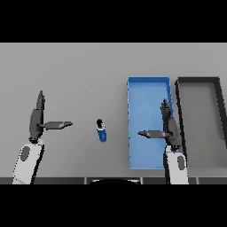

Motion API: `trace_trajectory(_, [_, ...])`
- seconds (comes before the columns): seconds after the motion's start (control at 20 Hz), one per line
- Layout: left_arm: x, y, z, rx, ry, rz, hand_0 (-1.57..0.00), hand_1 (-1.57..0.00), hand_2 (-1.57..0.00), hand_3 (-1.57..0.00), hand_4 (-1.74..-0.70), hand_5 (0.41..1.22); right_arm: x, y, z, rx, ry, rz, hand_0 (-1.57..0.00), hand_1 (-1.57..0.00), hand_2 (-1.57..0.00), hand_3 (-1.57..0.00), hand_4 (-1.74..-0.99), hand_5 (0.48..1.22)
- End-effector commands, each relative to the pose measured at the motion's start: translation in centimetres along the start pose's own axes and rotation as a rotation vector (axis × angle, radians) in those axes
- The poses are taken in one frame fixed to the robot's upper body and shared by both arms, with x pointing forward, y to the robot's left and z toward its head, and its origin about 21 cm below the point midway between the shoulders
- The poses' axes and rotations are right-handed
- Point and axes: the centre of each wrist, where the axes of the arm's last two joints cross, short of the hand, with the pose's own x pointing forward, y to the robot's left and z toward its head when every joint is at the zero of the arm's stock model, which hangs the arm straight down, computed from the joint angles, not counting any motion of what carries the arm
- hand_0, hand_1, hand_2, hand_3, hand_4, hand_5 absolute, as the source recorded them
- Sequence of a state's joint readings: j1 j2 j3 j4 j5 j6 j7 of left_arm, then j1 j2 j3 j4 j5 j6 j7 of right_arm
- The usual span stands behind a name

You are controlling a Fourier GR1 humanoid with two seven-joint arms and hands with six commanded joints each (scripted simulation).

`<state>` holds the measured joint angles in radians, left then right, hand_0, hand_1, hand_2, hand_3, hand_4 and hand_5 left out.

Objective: Pick up the blue pipe and place it into the blue bin.

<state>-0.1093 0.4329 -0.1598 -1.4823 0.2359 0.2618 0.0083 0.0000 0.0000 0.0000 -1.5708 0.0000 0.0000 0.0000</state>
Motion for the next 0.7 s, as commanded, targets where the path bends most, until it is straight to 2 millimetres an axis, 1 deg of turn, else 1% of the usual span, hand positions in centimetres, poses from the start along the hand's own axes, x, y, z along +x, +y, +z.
trace_trajectory(0.0, [0.0, 0.0, 0.1, 0.0, -0.006, 0.001, 0.0, 0.0, 0.0, 0.0, -1.01, 0.586, 0.0, -0.1, 0.1, -0.001, -0.001, 0.0, 0.0, 0.0, 0.0, 0.0, -1.222, 0.603])
trace_trajectory(0.2, [0.0, -0.3, 0.6, -0.002, -0.015, 0.0, 0.0, 0.0, 0.0, 0.0, -1.01, 0.586, -0.1, -0.4, 0.6, -0.001, -0.006, 0.001, 0.0, 0.0, 0.0, 0.0, -1.222, 0.603])
trace_trajectory(0.25, [-0.1, -0.2, 0.8, -0.002, -0.014, 0.0, 0.0, 0.0, 0.0, 0.0, -1.01, 0.586, -0.1, -0.2, 1.0, 0.0, -0.012, -0.002, 0.0, 0.0, 0.0, 0.0, -1.222, 0.603])
trace_trajectory(0.3, [-0.4, 0.7, 1.6, -0.125, -0.053, -0.071, 0.0, 0.0, 0.0, 0.0, -1.01, 0.586, 0.2, -1.5, 1.7, 0.047, -0.061, 0.111, 0.0, 0.0, 0.0, 0.0, -1.222, 0.603])
trace_trajectory(0.35, [-0.7, 1.9, 2.2, -0.205, -0.072, -0.107, 0.0, 0.0, 0.0, 0.0, -1.01, 0.588, 0.3, -2.2, 2.5, 0.081, -0.085, 0.159, 0.0, 0.0, 0.0, 0.0, -1.227, 0.603])
trace_trajectory(0.4, [-0.9, 2.7, 2.5, -0.242, -0.072, -0.135, 0.0, 0.0, 0.0, 0.0, -1.01, 0.588, 0.5, -2.1, 3.0, 0.102, -0.099, 0.184, 0.0, 0.0, 0.0, 0.0, -1.23, 0.601])
trace_trajectory(0.45, [-0.7, 2.5, 2.3, -0.273, -0.078, -0.151, 0.0, 0.0, 0.0, 0.0, -1.01, 0.588, 0.9, -1.9, 3.0, 0.118, -0.098, 0.202, 0.0, 0.0, 0.0, 0.0, -1.228, 0.599])
trace_trajectory(0.5, [-0.8, 2.7, 2.7, -0.297, -0.087, -0.16, 0.0, 0.0, 0.0, 0.0, -1.01, 0.589, 1.3, -1.9, 3.2, 0.128, -0.103, 0.213, 0.0, 0.0, 0.0, 0.0, -1.232, 0.599])
trace_trajectory(0.55, [-0.7, 2.5, 2.7, -0.308, -0.08, -0.168, 0.0, 0.0, 0.0, 0.0, -1.01, 0.587, 1.4, -1.8, 3.0, 0.129, -0.084, 0.226, 0.0, 0.0, 0.0, 0.0, -1.231, 0.599])
trace_trajectory(0.65, [-1.0, 2.8, 3.0, -0.338, -0.082, -0.162, 0.0, 0.0, 0.0, 0.0, -1.01, 0.589, 1.4, -2.1, 3.3, 0.128, -0.073, 0.24, 0.0, 0.0, 0.0, 0.0, -1.226, 0.593])
